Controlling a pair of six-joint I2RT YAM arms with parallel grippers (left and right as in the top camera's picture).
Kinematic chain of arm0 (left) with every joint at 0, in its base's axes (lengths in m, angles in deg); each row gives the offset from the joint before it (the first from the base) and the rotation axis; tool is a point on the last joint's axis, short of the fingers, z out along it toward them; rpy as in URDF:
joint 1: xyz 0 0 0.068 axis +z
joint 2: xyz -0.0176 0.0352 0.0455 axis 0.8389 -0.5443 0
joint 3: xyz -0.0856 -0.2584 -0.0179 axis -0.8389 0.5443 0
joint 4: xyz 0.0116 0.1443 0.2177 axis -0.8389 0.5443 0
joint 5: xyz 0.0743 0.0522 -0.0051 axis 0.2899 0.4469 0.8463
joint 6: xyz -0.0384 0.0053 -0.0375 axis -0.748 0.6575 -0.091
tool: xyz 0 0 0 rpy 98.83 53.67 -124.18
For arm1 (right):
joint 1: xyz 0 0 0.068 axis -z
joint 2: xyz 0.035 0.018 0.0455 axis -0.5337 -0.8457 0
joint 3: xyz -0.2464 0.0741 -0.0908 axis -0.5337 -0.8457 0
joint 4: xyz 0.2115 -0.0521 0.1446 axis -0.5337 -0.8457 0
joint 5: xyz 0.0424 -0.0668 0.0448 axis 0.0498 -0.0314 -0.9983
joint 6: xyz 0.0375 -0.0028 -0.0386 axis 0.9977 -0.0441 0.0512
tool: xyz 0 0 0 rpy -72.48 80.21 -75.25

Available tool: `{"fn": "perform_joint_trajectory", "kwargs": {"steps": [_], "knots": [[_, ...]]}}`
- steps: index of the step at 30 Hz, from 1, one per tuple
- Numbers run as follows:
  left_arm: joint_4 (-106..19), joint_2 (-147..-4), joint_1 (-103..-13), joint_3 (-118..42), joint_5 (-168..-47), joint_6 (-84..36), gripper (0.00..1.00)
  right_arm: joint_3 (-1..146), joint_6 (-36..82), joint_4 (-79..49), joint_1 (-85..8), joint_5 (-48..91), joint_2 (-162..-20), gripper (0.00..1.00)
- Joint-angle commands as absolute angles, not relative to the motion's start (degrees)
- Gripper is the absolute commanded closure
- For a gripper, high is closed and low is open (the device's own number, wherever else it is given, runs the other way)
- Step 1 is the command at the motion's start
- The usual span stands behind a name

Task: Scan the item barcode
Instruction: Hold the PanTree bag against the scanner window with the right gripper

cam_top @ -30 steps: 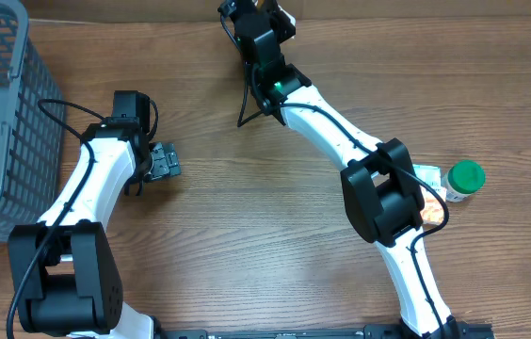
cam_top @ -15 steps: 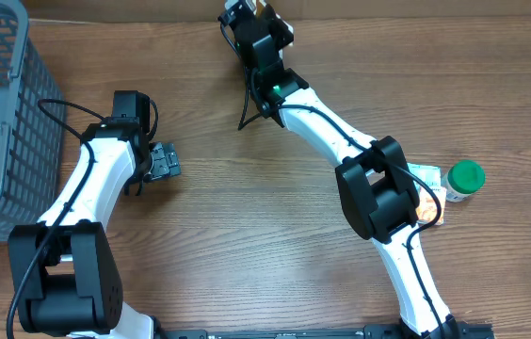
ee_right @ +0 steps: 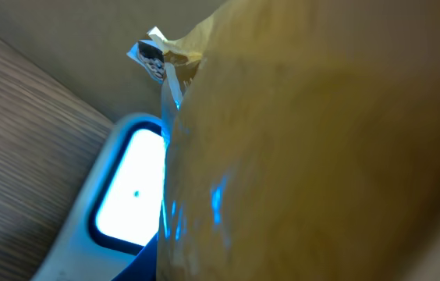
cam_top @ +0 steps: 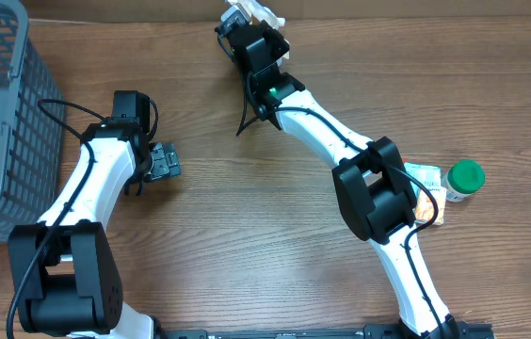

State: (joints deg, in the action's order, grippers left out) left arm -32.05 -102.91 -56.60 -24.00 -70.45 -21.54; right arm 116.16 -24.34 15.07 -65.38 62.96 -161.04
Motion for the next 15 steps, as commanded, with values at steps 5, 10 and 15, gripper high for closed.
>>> {"fn": "perform_joint_trajectory", "kwargs": {"steps": [5,10,15], "knots": [[-32.07,-103.52,-56.40,-24.90,-69.67,-20.47,0.01,116.25,-22.33,19.00,-66.10,61.56,-161.35,0.96],[-32.07,-103.52,-56.40,-24.90,-69.67,-20.47,0.00,116.25,-19.97,19.07,-66.43,61.50,-161.35,0.96],[-32.07,-103.52,-56.40,-24.90,-69.67,-20.47,0.00,116.25,-14.07,18.87,-66.43,60.97,-161.35,0.97]]}}
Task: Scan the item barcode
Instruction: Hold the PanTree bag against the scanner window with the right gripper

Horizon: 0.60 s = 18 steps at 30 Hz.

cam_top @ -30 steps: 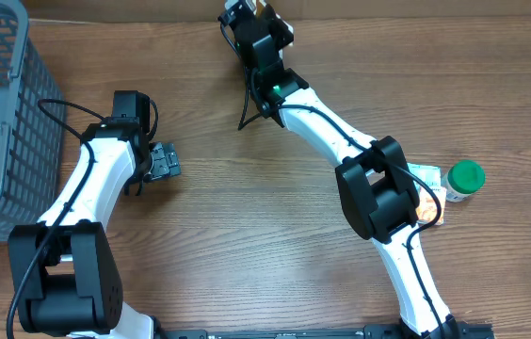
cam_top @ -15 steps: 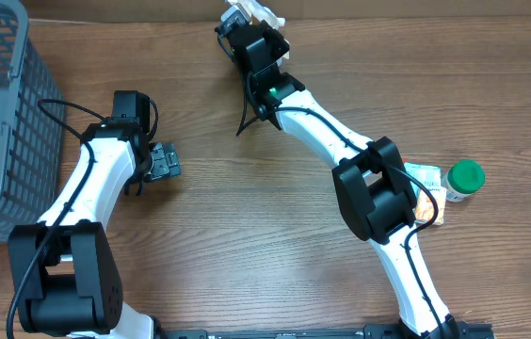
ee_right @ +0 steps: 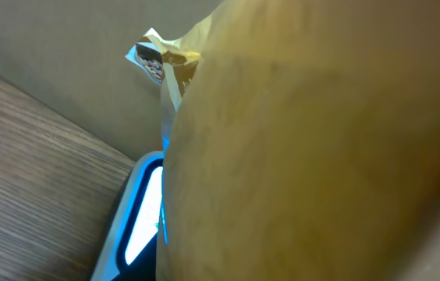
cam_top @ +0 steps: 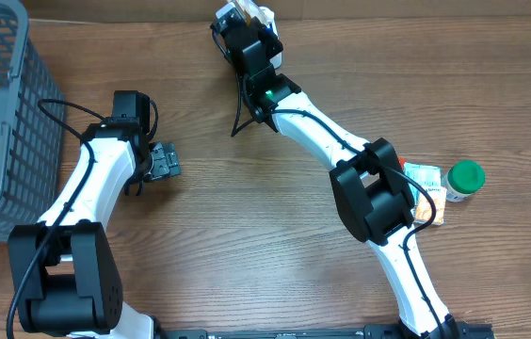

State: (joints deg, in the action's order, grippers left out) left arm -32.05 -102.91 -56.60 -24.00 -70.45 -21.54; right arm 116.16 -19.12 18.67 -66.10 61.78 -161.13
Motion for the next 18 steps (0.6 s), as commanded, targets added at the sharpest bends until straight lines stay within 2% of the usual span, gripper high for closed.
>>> {"fn": "perform_joint_trajectory", "kwargs": {"steps": [1,7,18], "knots": [[-32.07,-103.52,-56.40,-24.90,-69.67,-20.47,0.00,116.25,-12.63,18.59,-66.43,60.82,-161.35,0.96],[-32.07,-103.52,-56.40,-24.90,-69.67,-20.47,0.00,116.25,-5.72,16.40,-66.43,60.36,-161.35,0.97],[-32.07,-103.52,-56.40,-24.90,-69.67,-20.47,0.01,116.36,-5.33,16.47,-65.99,59.59,-158.16,0.97]]}}
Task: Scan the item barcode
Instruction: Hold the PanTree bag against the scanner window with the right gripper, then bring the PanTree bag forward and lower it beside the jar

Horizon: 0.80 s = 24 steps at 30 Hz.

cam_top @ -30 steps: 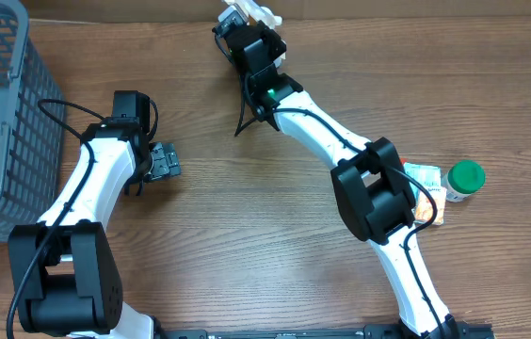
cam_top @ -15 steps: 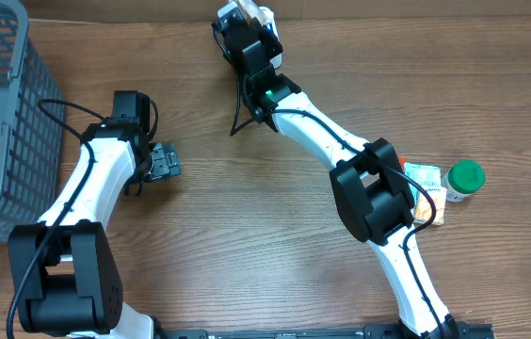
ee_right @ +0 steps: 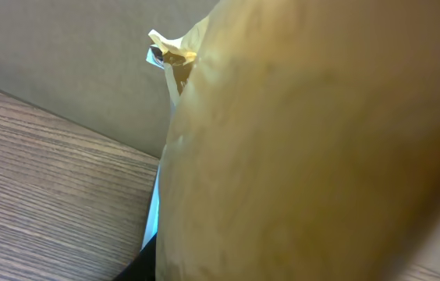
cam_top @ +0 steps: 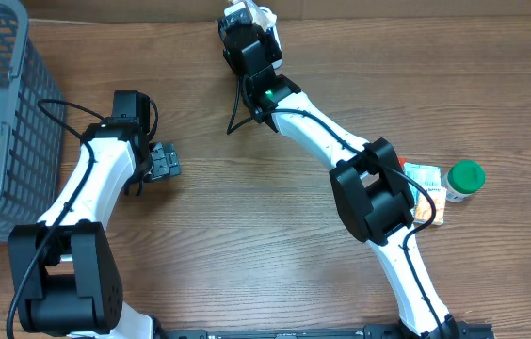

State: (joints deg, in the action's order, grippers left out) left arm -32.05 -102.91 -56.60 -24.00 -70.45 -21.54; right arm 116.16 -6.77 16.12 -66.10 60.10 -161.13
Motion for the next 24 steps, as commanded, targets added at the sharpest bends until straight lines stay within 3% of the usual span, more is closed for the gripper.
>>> {"fn": "perform_joint_trajectory", "kwargs": {"steps": [1,11,17,24], "knots": [[-32.07,-103.52,-56.40,-24.90,-69.67,-20.47,0.00,116.36,-5.30,16.44,-65.93,59.59,-157.22,0.97],[-32.07,-103.52,-56.40,-24.90,-69.67,-20.47,0.00,116.36,4.97,3.29,-65.38,59.57,-144.61,0.97],[-32.05,-103.52,-56.40,-24.90,-69.67,-20.47,0.00,116.36,10.83,-19.38,-64.33,59.22,-139.01,0.97],[-32.07,-103.52,-56.40,-24.90,-69.67,-20.47,0.01,116.21,12.42,-49.28,-59.81,44.58,-138.27,0.96]]}}
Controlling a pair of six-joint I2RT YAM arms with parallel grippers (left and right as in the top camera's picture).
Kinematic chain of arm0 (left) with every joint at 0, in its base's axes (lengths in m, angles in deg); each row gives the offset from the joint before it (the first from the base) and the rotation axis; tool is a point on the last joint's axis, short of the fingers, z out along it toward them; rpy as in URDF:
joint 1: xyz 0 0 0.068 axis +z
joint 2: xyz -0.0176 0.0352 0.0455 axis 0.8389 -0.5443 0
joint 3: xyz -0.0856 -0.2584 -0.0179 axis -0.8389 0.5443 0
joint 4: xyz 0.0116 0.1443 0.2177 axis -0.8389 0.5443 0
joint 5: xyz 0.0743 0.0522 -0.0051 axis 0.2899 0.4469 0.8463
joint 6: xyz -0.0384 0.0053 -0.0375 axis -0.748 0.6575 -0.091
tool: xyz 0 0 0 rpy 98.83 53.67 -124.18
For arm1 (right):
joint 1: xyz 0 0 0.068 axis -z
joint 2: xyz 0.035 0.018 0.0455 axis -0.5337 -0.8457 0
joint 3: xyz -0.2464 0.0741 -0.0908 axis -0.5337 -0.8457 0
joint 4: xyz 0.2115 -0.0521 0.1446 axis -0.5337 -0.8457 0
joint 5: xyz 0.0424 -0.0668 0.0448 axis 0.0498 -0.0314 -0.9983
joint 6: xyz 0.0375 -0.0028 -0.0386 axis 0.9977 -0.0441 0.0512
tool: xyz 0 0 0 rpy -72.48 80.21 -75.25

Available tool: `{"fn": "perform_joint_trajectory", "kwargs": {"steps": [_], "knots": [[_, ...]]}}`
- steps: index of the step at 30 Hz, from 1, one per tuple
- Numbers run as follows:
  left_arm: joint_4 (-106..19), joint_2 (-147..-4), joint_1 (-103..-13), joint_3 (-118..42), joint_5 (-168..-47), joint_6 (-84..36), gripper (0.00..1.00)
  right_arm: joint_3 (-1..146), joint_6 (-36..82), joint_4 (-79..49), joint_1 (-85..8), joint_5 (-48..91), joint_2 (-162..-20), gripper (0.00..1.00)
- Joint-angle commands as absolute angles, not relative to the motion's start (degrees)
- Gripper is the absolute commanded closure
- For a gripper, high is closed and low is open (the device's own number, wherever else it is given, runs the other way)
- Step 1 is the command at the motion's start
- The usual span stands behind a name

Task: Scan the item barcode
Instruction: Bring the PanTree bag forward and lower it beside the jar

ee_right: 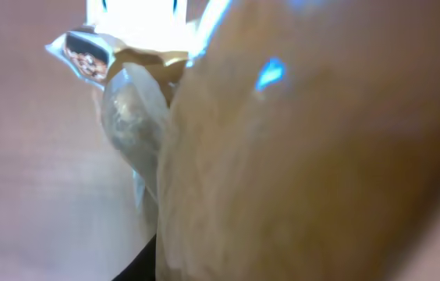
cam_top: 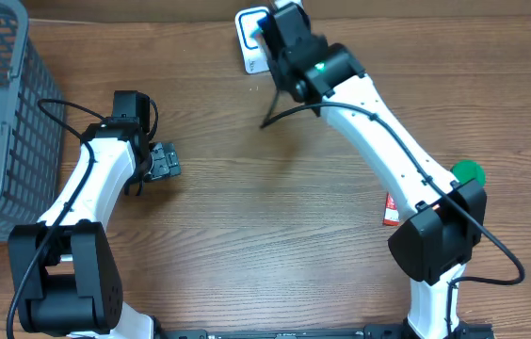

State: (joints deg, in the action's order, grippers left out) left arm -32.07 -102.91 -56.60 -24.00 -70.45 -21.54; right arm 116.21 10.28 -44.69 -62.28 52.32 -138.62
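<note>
A tan, crinkly snack packet [ee_right: 298, 156] fills the right wrist view, its crimped end [ee_right: 95, 58] pointing at the scanner's bright blue-white window [ee_right: 138, 12]. My right gripper [cam_top: 273, 36] is shut on this packet at the table's far edge; its fingers are hidden behind the packet. In the overhead view the white scanner [cam_top: 249, 40] with its blue-lit face lies just left of the gripper. My left gripper [cam_top: 164, 161] rests low over the table at the left with nothing in it. Its jaws are too small to read.
A grey mesh basket stands at the far left. At the right, a green-capped bottle [cam_top: 470, 171] and a red-edged packet [cam_top: 391, 209] peek out from behind my right arm. A black cable hangs off the right wrist.
My right arm has stretched out and its wrist now sits right of the scanner rather than over it. The scanner shows uncovered from above. Its light is now at the top of the wrist view.
The right gripper held the tan packet over the scanner at the back edge throughout, the glowing window shrinking behind the packet from moment to moment. Now the wrist is right of the scanner with the packet's end toward the light. The left arm has stayed still.
</note>
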Motion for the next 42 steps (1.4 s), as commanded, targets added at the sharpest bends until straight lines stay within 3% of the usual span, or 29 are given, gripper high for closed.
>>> {"fn": "perform_joint_trajectory", "kwargs": {"steps": [1,7,13,22,35,37,40,42], "knots": [[-32.07,-103.52,-56.40,-24.90,-69.67,-20.47,0.00,116.21,12.42,-52.97,-58.87,43.05,-138.33,0.96],[-32.07,-103.52,-56.40,-24.90,-69.67,-20.47,0.00,116.21,12.40,-71.90,-52.64,41.56,-138.44,0.96],[-32.07,-103.52,-56.40,-24.90,-69.67,-20.47,0.01,116.21,14.52,-78.15,-45.71,41.56,-138.44,0.96],[-32.07,-103.52,-56.40,-24.90,-69.67,-20.47,0.00,114.68,19.00,-78.74,-38.37,37.37,-138.44,0.94],[-32.07,-103.52,-56.40,-24.90,-69.67,-20.47,0.00,104.62,18.15,-73.34,-35.92,41.78,-138.44,0.92],[-32.07,-103.52,-56.40,-24.90,-69.67,-20.47,0.00,103.44,18.13,-72.30,-35.85,43.62,-138.44,0.84],[-32.07,-103.52,-56.40,-24.90,-69.67,-20.47,0.00,102.26,18.13,-71.79,-35.74,44.23,-138.44,0.57],[-32.07,-103.52,-56.40,-24.90,-69.67,-20.47,0.00,101.85,18.13,-71.77,-35.61,44.23,-138.44,0.44]]}}
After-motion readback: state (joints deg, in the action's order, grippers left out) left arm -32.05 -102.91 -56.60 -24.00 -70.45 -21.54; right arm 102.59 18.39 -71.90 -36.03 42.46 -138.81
